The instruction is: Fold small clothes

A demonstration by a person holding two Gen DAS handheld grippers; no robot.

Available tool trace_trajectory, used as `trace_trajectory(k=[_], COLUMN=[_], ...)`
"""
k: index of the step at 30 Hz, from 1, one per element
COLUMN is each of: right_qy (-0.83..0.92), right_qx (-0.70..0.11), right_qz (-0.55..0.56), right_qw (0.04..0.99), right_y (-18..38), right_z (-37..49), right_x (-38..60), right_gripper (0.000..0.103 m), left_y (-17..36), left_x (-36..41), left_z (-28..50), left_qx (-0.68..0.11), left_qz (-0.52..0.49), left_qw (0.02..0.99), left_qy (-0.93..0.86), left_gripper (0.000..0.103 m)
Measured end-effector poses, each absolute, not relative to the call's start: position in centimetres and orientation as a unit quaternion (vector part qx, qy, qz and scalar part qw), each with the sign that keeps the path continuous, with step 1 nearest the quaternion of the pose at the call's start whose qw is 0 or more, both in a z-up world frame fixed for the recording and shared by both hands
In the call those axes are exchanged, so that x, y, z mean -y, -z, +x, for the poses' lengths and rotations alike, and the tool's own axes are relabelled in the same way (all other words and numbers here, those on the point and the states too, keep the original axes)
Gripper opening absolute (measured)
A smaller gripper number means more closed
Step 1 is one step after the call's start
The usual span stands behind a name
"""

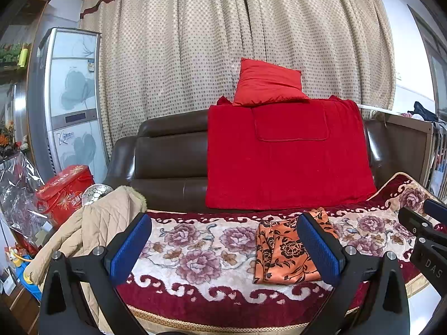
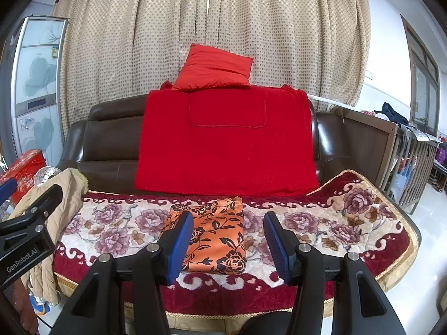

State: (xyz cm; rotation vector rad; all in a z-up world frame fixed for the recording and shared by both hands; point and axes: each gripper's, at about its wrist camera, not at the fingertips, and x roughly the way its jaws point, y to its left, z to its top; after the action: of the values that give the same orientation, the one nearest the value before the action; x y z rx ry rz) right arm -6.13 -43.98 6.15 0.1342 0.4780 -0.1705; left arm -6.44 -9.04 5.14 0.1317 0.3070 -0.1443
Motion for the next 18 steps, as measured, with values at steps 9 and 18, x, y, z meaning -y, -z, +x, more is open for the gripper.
trace_trajectory(k=[9,18], right_qy=[0.085,0.084], right_qx=[-0.236,-0.236], right_qz=[0.067,0.067], right_qw=[0.966,0.966], right_y=[-6.26,-6.31], right_z=[-6.01,-5.91], right_x=[44.03,44.03], right_gripper=[0.057,0.057], left_y=[-5.23,-5.37], left_x=[9.13,9.06], left_z=[-6.41,-6.39], left_qx=[-0.153,-0.152], left_qz=[0.067,0.069], left_qw=[0.983,0.983], left_qy=[0.074,0.074], left_gripper=[0.103,0.103])
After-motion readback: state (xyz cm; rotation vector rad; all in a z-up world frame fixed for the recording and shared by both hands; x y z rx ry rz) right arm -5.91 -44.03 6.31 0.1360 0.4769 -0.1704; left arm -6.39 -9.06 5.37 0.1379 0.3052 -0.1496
